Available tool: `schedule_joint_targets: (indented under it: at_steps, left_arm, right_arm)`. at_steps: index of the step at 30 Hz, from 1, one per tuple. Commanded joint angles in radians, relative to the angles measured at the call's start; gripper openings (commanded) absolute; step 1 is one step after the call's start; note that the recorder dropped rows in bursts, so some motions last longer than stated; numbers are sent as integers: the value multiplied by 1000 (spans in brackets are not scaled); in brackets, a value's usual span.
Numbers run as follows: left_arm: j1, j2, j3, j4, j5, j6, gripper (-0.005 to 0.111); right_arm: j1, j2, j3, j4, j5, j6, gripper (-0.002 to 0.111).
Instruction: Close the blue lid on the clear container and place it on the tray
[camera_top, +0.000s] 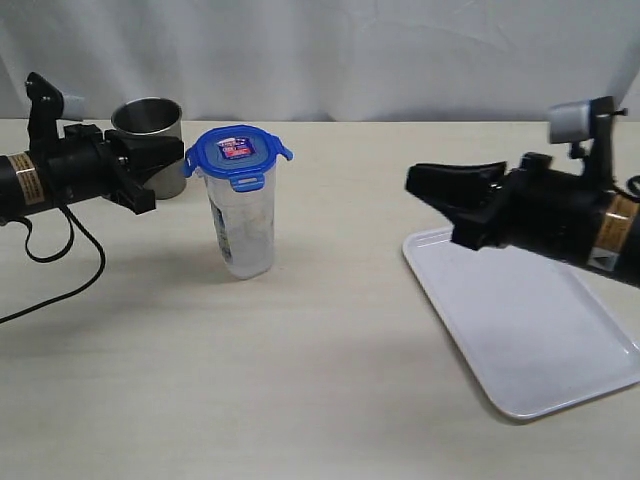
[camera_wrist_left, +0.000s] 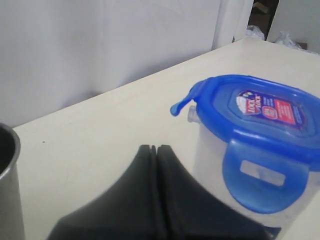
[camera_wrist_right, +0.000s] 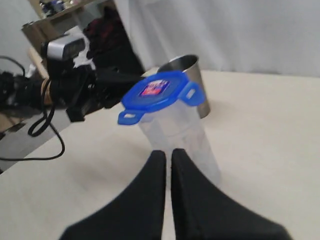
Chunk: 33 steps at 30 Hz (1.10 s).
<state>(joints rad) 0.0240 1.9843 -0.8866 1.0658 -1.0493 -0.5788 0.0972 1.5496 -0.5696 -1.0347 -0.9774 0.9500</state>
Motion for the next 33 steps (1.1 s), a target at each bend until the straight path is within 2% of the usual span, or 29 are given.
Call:
schedule_joint_targets:
  at_steps: [1,4,7,10,13,33]
  left_arm:
    - [-1,0,-17,-2,-2,3,0]
    - [-1,2,-17,43,-2,-29,0]
    - [-12,2,-17,50,4,-31,0]
    - [-52,2,-17,48,52,-28,0]
    - [-67,2,-17,25,97,-11,0]
    - [-56,-12,-17,55,103,-13,0]
  right_arm:
    - [152,116,-79,-24,67,-18,5]
    - [268,149,-132,2,189,-17,5]
    - [328,149,-167,28,267,-31,5]
    - [378,157,-233,35,377,-29,5]
    - [388,179,-281,35,461,-16,5]
    - [388,283,-349,35,466,-21,5]
